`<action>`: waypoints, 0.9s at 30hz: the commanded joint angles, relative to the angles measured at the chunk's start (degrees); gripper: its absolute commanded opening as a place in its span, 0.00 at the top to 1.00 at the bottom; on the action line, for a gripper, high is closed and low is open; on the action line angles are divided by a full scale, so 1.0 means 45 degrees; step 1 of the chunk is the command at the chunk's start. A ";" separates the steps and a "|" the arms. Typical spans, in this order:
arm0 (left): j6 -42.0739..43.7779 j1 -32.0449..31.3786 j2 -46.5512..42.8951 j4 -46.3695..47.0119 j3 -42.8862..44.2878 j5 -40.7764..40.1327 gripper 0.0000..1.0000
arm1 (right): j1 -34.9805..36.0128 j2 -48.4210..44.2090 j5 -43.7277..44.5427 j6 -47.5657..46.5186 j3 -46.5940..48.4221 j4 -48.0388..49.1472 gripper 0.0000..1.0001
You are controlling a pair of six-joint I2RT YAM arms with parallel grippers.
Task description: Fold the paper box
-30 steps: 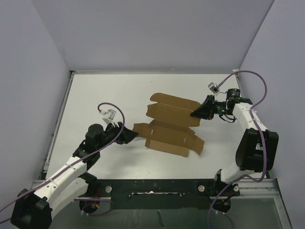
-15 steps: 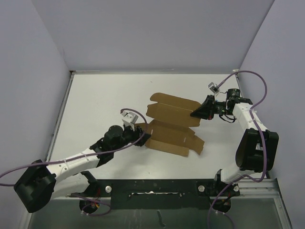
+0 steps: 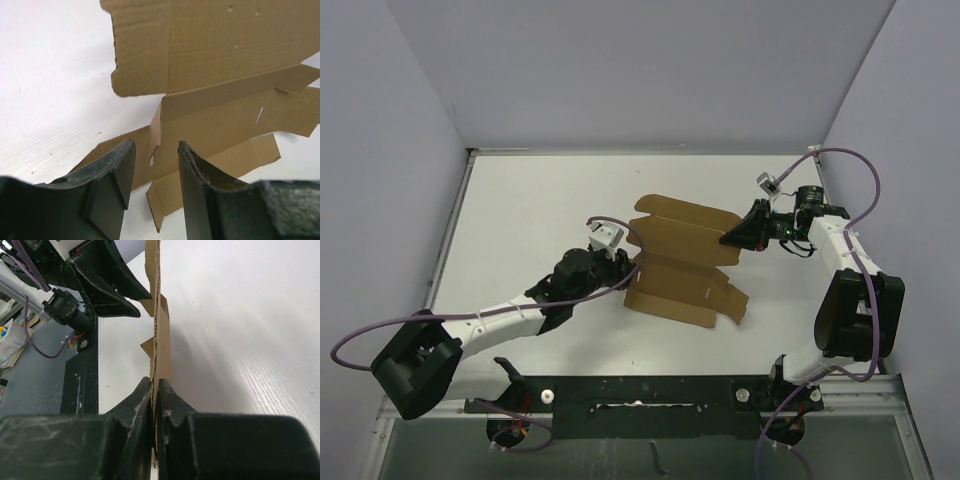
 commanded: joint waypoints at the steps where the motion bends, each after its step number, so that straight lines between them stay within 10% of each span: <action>1: 0.0543 -0.0022 0.0472 0.0672 0.1019 -0.0252 0.64 | 0.0108 -0.0352 -0.0614 -0.0129 0.0391 0.0135 1.00; 11: 0.1059 -0.0027 0.1115 0.0625 0.1305 -0.0121 1.00 | 0.0102 -0.0372 -0.0693 -0.0073 0.0405 0.0158 1.00; 24: 0.3153 0.0763 0.1562 0.2587 0.1621 0.0202 0.99 | 0.1351 -0.0088 0.0652 0.0320 0.2283 -0.0108 1.00; 27: 0.2829 0.1140 0.1606 0.2498 0.1737 0.0690 0.78 | 0.1354 0.0341 0.1381 -0.0214 0.3153 -0.0612 1.00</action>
